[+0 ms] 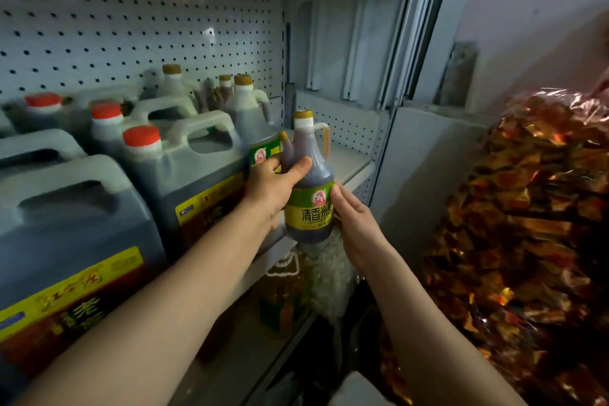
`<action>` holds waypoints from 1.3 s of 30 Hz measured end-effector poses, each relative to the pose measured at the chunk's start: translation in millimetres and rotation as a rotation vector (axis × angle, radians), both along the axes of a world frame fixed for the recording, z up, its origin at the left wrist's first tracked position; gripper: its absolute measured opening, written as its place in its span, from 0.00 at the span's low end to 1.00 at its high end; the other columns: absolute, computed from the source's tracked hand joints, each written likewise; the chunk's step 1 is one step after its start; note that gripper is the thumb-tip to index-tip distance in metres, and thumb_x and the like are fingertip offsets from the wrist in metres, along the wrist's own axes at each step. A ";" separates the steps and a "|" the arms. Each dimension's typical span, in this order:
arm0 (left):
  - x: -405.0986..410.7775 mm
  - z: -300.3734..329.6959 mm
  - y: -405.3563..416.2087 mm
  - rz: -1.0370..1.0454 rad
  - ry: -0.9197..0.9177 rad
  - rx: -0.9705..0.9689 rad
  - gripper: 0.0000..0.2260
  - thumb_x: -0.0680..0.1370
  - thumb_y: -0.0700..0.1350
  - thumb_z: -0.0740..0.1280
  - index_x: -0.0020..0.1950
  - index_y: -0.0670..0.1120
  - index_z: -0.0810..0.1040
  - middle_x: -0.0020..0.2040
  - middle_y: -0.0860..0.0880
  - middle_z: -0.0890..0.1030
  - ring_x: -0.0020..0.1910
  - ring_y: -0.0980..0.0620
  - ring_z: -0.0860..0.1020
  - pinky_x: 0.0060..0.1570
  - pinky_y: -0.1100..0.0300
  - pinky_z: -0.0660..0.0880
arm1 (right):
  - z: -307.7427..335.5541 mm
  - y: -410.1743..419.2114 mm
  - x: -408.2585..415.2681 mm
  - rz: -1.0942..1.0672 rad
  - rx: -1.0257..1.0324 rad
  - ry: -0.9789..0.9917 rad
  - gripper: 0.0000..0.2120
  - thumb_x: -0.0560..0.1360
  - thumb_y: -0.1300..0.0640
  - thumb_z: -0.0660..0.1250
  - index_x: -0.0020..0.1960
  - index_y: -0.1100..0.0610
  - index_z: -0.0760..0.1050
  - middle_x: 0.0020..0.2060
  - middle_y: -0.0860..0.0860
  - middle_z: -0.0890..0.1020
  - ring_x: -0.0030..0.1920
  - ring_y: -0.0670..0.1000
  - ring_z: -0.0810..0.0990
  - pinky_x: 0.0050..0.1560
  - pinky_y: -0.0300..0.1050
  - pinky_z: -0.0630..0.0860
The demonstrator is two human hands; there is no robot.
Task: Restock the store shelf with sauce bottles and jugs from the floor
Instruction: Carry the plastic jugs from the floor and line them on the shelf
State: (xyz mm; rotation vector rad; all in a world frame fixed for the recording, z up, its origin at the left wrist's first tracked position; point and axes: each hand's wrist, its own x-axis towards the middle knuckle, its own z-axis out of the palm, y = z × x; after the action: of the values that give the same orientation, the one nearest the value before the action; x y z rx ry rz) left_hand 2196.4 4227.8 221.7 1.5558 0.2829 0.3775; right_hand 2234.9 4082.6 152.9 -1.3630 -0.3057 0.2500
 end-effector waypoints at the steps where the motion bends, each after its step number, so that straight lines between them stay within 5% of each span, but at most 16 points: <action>1: 12.7 -1.0 0.3 0.019 0.000 0.009 0.20 0.76 0.54 0.73 0.65 0.49 0.78 0.61 0.49 0.82 0.56 0.48 0.80 0.59 0.45 0.78 | 0.0 0.6 12.2 0.007 -0.009 -0.004 0.25 0.78 0.45 0.65 0.73 0.51 0.74 0.61 0.51 0.84 0.62 0.51 0.82 0.57 0.43 0.79; 5: 65.6 -6.1 -4.3 0.075 -0.014 0.011 0.20 0.76 0.52 0.73 0.65 0.47 0.77 0.60 0.49 0.82 0.57 0.49 0.80 0.61 0.45 0.77 | -0.5 0.0 69.4 0.027 -0.002 0.010 0.19 0.83 0.51 0.62 0.73 0.52 0.74 0.60 0.52 0.84 0.59 0.49 0.83 0.51 0.39 0.79; 11: 146.4 -15.9 -7.7 0.131 -0.016 0.092 0.22 0.76 0.50 0.74 0.68 0.48 0.76 0.61 0.49 0.81 0.59 0.50 0.79 0.60 0.52 0.76 | -10.0 7.2 162.3 0.043 0.003 0.033 0.19 0.84 0.55 0.61 0.74 0.54 0.72 0.64 0.52 0.82 0.66 0.52 0.79 0.63 0.46 0.77; 19: 238.0 -21.0 16.8 0.207 0.009 0.095 0.11 0.76 0.53 0.72 0.56 0.55 0.76 0.59 0.50 0.81 0.58 0.48 0.79 0.62 0.44 0.75 | -8.1 41.9 257.6 0.030 0.014 0.073 0.13 0.84 0.55 0.62 0.67 0.52 0.73 0.62 0.54 0.81 0.59 0.50 0.81 0.49 0.42 0.78; 28: 310.1 -2.7 60.2 0.376 0.296 0.230 0.26 0.81 0.56 0.64 0.77 0.51 0.63 0.72 0.45 0.71 0.69 0.39 0.71 0.66 0.41 0.70 | -12.8 102.6 329.1 0.088 0.034 0.074 0.15 0.83 0.56 0.64 0.68 0.60 0.74 0.59 0.57 0.82 0.56 0.52 0.82 0.53 0.44 0.80; 34: 334.5 14.7 97.0 0.423 0.503 0.150 0.28 0.80 0.57 0.66 0.75 0.48 0.63 0.69 0.39 0.72 0.60 0.34 0.77 0.54 0.39 0.79 | -14.2 145.1 354.5 0.121 0.087 0.066 0.14 0.83 0.60 0.64 0.66 0.66 0.74 0.46 0.51 0.82 0.44 0.46 0.81 0.44 0.37 0.79; 39: 349.3 5.4 122.4 0.575 0.459 0.107 0.26 0.79 0.56 0.68 0.72 0.47 0.67 0.65 0.40 0.74 0.56 0.35 0.78 0.52 0.41 0.80 | -20.8 182.2 366.5 0.142 0.096 0.059 0.15 0.82 0.58 0.66 0.65 0.65 0.77 0.57 0.61 0.83 0.55 0.57 0.82 0.55 0.47 0.80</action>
State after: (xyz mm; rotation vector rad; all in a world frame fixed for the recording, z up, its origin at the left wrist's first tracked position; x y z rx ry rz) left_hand 2545.7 4350.2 227.1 1.6381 1.0948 0.4806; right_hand 2601.3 4264.7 132.2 -1.2390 -0.3610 0.3880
